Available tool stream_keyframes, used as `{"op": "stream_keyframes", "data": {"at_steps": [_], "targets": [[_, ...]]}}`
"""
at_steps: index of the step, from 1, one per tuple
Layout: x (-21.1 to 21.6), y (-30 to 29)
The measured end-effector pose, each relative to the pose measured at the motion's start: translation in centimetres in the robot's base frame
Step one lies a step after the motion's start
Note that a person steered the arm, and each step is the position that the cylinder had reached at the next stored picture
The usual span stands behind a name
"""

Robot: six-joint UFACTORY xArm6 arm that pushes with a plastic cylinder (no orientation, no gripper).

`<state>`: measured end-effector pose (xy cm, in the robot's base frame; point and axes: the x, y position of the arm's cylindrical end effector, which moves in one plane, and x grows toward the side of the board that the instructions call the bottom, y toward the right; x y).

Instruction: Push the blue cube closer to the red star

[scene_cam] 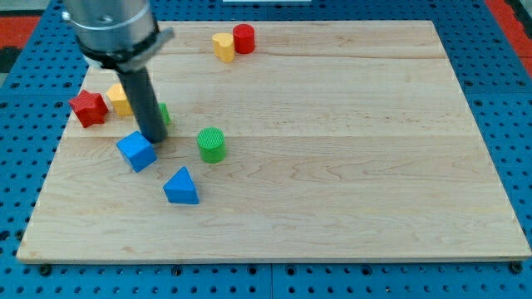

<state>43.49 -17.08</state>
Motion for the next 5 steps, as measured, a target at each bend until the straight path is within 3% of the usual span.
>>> {"op": "stream_keyframes", "data": {"at_steps": [2,3,4,5], "targets": [[1.5,6.0],[-0.9,6.4],[1.0,13.4],[4.1,16.0]]}}
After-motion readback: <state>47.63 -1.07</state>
